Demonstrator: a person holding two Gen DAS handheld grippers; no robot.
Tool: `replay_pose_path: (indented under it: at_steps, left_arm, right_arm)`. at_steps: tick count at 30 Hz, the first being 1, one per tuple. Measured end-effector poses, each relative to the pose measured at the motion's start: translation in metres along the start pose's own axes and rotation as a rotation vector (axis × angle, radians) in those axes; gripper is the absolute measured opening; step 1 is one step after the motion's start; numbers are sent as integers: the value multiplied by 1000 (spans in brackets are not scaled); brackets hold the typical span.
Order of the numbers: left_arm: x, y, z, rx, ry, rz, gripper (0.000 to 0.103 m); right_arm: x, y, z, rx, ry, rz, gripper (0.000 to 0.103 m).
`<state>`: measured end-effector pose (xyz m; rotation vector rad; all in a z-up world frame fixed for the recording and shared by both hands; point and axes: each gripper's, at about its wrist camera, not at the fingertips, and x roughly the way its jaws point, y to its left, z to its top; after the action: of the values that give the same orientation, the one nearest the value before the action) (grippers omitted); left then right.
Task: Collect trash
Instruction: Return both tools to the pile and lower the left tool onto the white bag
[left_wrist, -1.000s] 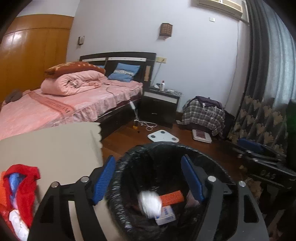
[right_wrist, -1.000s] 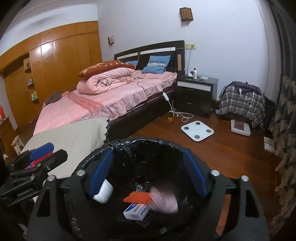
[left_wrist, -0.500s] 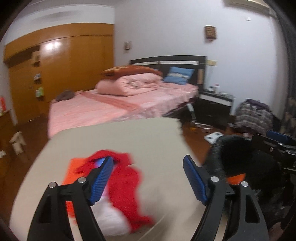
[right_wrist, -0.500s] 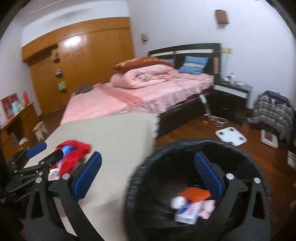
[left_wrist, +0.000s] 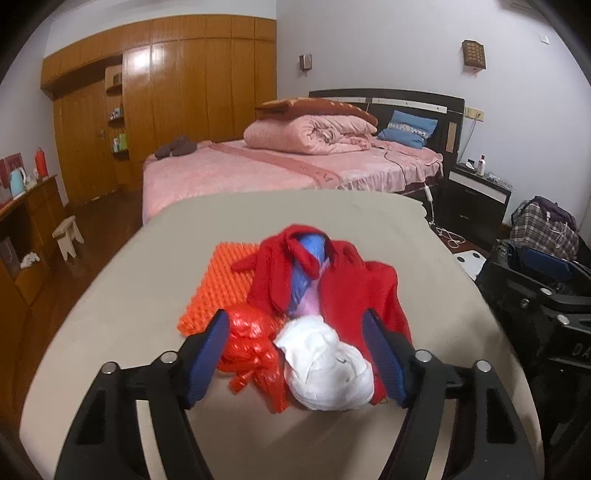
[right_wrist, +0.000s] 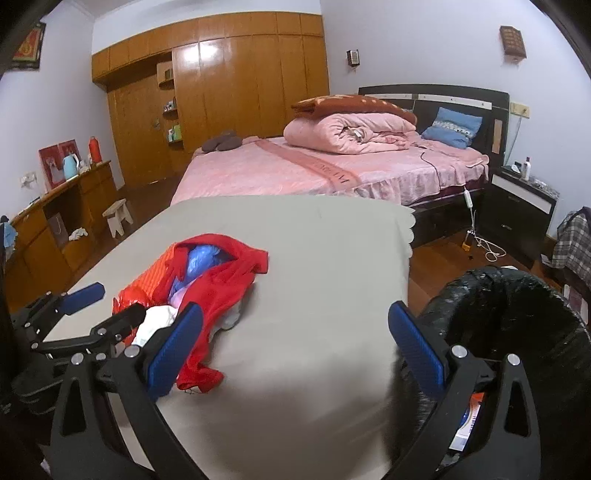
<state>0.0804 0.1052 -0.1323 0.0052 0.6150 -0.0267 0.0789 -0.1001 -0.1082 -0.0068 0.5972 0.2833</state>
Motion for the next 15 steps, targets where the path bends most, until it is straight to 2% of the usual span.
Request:
replay_pose_path:
  at_steps: [5,12,15]
  left_arm:
    - [8,-5,-9,-6,33,-28,63]
    - [20,-14,-17,17,86,-46,59]
    - [25,-18,-19,27,112,-67,45]
  right_arm:
    - [7,-3,-5,7,24,2,97]
    - [11,0,-10,-10,42,12,97]
    - [12,0,-10,-15,47,13,97]
